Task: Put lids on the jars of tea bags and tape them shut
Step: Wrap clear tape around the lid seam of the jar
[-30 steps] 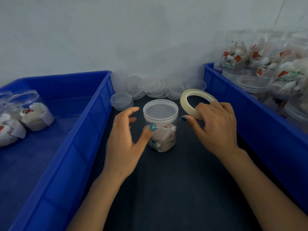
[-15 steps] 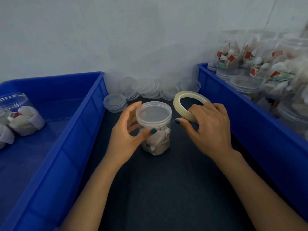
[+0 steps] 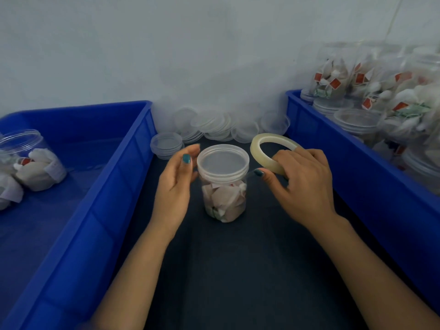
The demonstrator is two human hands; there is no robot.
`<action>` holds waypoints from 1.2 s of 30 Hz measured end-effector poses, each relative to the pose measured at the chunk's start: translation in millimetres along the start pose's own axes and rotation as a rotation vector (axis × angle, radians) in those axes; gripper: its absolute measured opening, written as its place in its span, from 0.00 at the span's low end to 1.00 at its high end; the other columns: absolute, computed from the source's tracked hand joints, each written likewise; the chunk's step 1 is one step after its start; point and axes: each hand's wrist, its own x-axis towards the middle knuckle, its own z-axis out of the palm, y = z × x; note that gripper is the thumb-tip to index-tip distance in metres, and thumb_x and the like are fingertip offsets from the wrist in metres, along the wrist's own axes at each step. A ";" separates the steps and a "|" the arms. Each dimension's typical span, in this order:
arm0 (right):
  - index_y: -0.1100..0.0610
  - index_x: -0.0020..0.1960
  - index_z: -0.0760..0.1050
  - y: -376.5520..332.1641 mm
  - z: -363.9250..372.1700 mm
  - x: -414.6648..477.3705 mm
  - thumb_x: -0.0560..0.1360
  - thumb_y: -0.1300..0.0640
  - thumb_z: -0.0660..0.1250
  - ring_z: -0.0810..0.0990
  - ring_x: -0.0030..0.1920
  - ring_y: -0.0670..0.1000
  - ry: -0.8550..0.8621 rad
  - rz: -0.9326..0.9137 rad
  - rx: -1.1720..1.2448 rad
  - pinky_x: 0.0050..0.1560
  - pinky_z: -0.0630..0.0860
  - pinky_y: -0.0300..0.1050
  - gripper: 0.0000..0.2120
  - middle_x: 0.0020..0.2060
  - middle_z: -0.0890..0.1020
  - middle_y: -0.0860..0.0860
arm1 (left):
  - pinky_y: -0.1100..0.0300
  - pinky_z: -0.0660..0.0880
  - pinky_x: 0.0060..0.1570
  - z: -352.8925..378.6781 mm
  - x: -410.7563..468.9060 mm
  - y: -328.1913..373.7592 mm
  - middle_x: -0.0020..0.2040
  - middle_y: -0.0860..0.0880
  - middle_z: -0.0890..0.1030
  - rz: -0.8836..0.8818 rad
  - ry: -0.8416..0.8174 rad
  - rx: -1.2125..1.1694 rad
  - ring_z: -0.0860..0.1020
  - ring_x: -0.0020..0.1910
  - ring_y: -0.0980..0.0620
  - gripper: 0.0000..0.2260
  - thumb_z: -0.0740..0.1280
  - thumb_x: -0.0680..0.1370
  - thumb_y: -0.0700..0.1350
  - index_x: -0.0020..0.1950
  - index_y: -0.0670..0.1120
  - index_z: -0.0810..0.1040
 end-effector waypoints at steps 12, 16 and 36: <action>0.54 0.43 0.74 0.4 -6.1 2.0 0.82 0.44 0.56 0.72 0.38 0.50 -0.065 -0.008 0.055 0.47 0.63 0.47 0.17 0.36 0.75 0.47 | 0.52 0.71 0.54 61.9 9.9 49.7 0.70 0.53 0.73 0.109 -0.089 1.071 0.69 0.70 0.51 0.35 0.45 0.74 0.72 0.72 0.55 0.71; 0.52 0.45 0.75 5.3 -11.5 4.4 0.81 0.47 0.58 0.74 0.41 0.50 -0.098 -0.048 -0.031 0.52 0.61 0.47 0.13 0.38 0.77 0.46 | 0.57 0.67 0.47 57.0 10.5 40.5 0.63 0.52 0.79 0.208 -0.039 1.096 0.74 0.63 0.50 0.32 0.49 0.76 0.70 0.67 0.51 0.76; 0.45 0.42 0.77 5.1 -13.4 10.5 0.75 0.34 0.53 0.68 0.43 0.42 -0.264 0.168 0.114 0.47 0.51 0.46 0.21 0.30 0.70 0.40 | 0.55 0.73 0.61 44.5 16.9 44.6 0.61 0.60 0.78 0.255 -0.285 0.802 0.74 0.62 0.59 0.33 0.67 0.66 0.71 0.65 0.55 0.73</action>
